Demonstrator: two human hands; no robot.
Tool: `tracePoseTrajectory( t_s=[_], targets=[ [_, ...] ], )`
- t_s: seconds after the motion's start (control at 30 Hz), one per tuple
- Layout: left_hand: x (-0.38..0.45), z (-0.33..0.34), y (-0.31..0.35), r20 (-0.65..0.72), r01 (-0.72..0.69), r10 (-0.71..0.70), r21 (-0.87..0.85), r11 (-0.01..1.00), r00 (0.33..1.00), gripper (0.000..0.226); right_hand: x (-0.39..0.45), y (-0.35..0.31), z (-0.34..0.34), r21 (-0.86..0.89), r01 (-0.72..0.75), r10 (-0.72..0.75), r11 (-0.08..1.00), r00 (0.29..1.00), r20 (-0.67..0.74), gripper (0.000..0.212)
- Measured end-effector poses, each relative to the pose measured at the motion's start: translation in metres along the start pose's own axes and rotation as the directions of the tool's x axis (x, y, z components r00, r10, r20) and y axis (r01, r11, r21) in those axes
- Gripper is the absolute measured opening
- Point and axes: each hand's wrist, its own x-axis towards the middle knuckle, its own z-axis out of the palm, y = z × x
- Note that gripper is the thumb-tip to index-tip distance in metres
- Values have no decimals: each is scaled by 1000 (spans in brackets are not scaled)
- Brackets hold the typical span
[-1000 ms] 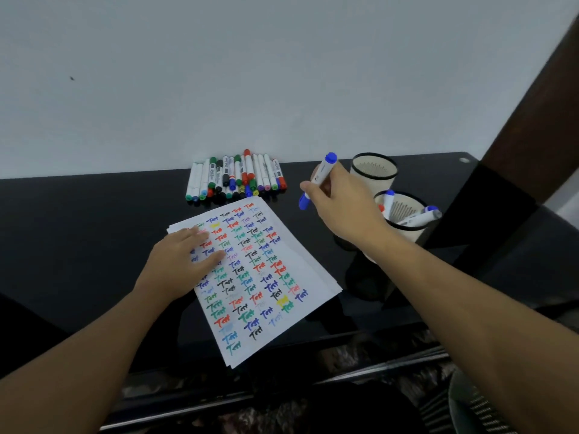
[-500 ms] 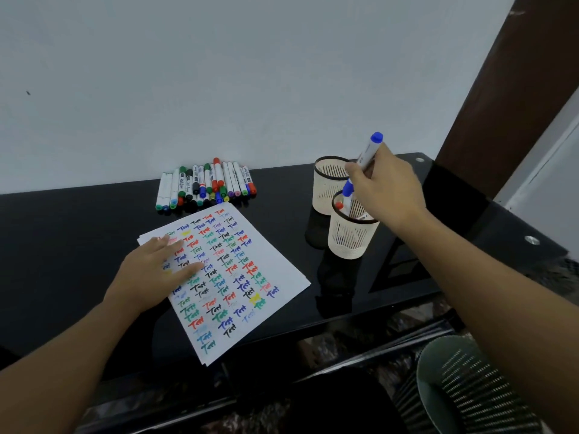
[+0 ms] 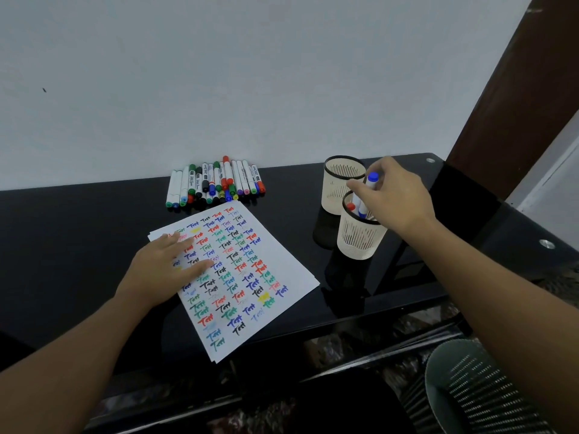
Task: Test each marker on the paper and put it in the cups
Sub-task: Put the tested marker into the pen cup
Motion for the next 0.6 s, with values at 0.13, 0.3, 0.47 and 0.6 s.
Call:
tracePoseTrajectory(
  t_s=[0.13, 0.3, 0.47, 0.6],
  targets=[
    [0, -1, 1, 7, 1, -1, 14, 1000, 1000, 114, 2, -9, 3, 8, 65, -64, 998, 997, -48, 46],
    [-1, -1, 0, 9, 10, -10, 0, 1000, 1000, 113, 6, -10, 12, -67, 109, -112, 992, 993, -32, 35],
    [-1, -2, 2, 1, 1, -1, -6, 1000, 1000, 113, 11, 4, 17, -155, 20, -13, 988, 999, 50, 36],
    [-1, -1, 0, 9, 4, -4, -7, 1000, 1000, 113, 8, 11, 20, -139, 17, -10, 990, 999, 48, 43]
  ],
)
